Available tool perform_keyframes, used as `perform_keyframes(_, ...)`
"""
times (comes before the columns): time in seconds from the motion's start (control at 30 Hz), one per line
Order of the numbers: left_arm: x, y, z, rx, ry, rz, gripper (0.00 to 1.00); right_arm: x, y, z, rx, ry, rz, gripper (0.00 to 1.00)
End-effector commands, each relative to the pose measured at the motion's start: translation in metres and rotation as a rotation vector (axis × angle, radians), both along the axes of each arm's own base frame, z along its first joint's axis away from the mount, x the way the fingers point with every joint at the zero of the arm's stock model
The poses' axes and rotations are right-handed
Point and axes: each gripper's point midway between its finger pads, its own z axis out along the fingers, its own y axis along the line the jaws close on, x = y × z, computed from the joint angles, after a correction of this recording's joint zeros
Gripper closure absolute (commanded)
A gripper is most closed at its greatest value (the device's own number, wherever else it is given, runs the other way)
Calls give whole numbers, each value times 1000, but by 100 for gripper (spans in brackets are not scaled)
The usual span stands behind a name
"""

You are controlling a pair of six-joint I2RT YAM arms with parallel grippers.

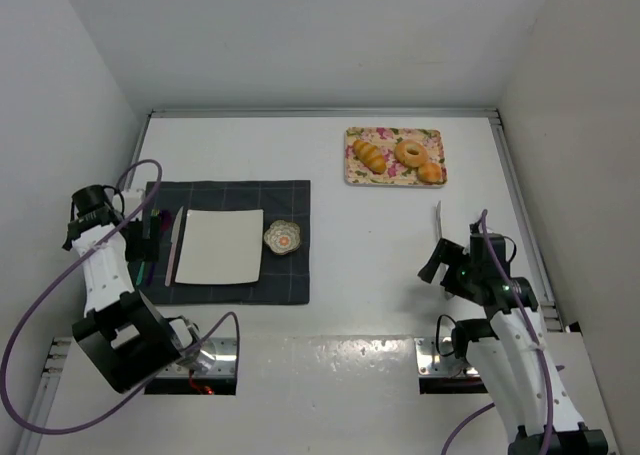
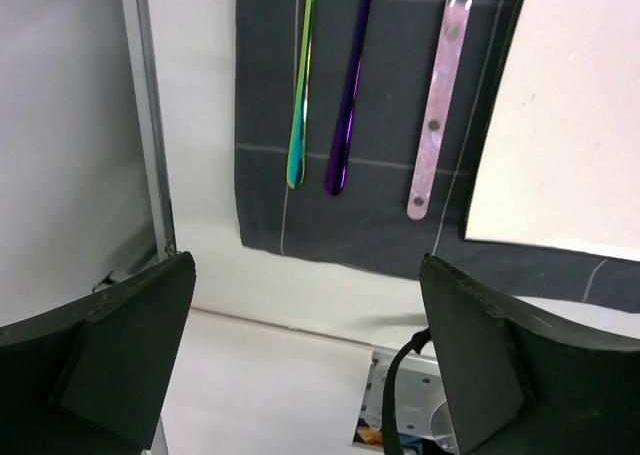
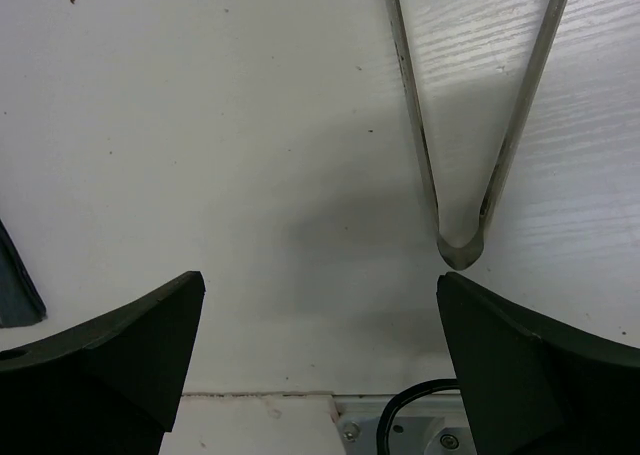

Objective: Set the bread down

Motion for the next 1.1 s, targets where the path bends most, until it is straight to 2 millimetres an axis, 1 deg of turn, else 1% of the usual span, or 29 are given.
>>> perform_keyframes(0.0,28,3,28,-20,-126,-9,0,5,-3,9,-15,-34,-2,1)
perform_keyframes(0.03,31,5,32,-13,-137,-10,0,5,-3,9,-18,-35,9,1)
perform_keyframes(0.07,37,2,35,-35,-156,-26,0,8,-2,12,-16,-48,18,1)
perform_keyframes(0.1,42,2,42,-41,-182,-28,0,8,-2,10,-30,-41,49,1)
perform_keyframes(0.13,52,5,58,-42,-230,-7,0,11,-1,15,-28,-50,62,1)
perform_keyframes(0.17,58,3,65,-66,-247,4,0,11,-1,16,-34,-12,73,1)
perform_keyframes(0.2,64,3,76,-79,-266,7,0,13,-2,19,-58,-10,108,1)
perform_keyframes(0.23,70,2,87,-94,-288,6,0,18,-3,29,-71,-15,123,1)
perform_keyframes(0.27,79,1,112,-112,-339,-17,0,19,-5,25,-82,42,138,1)
perform_keyframes(0.3,84,3,116,-134,-344,-21,0,33,-9,45,-121,-1,162,1)
perform_keyframes(0.33,89,3,123,-144,-356,-32,0,36,-15,48,-152,12,154,1)
perform_keyframes(0.37,94,6,139,-141,-390,-40,0,39,-20,45,-172,54,155,1)
perform_keyframes(0.4,99,3,143,-160,-400,-65,0,55,-28,57,-195,61,126,1)
perform_keyframes(0.43,101,5,140,-171,-386,-62,0,55,-39,48,-199,142,92,1)
perform_keyframes(0.47,103,8,144,-167,-392,-41,0,56,-43,46,-196,175,81,1)
perform_keyframes(0.5,102,10,143,-140,-373,-33,0,63,-53,36,-182,255,42,1)
perform_keyframes(0.6,103,14,133,-76,-319,-15,0,63,-60,29,-167,340,12,1)
perform_keyframes(0.63,100,17,133,-55,-316,-3,0,62,-61,20,-173,385,16,1)
perform_keyframes(0.67,98,15,134,-32,-319,-5,0,64,-70,18,-227,390,1,1)
perform_keyframes(0.73,92,20,121,-7,-284,6,0,62,-78,10,-266,432,-6,1)
perform_keyframes(0.77,93,17,121,-3,-293,-4,0,61,-81,5,-276,453,-8,1)
perform_keyframes(0.83,89,21,113,18,-262,-9,0,61,-83,-5,-288,478,5,1)
perform_keyframes(0.87,89,21,113,18,-262,-9,0,64,-81,-13,-279,484,31,2)
perform_keyframes(0.9,92,22,110,18,-261,-9,0,62,-78,-18,-272,495,49,3)
perform_keyframes(0.93,92,25,106,16,-244,-3,0,64,-77,-28,-284,510,68,3)
perform_keyframes(0.97,95,26,104,17,-245,-3,0,66,-84,-32,-328,518,72,3)
perform_keyframes(1.0,97,26,101,5,-242,-8,0,70,-86,-34,-346,515,70,5)
perform_keyframes(1.03,99,24,104,-7,-259,-6,0,70,-87,-40,-359,540,75,5)
perform_keyframes(1.07,103,24,106,-14,-264,-12,0,74,-91,-41,-379,536,74,5)
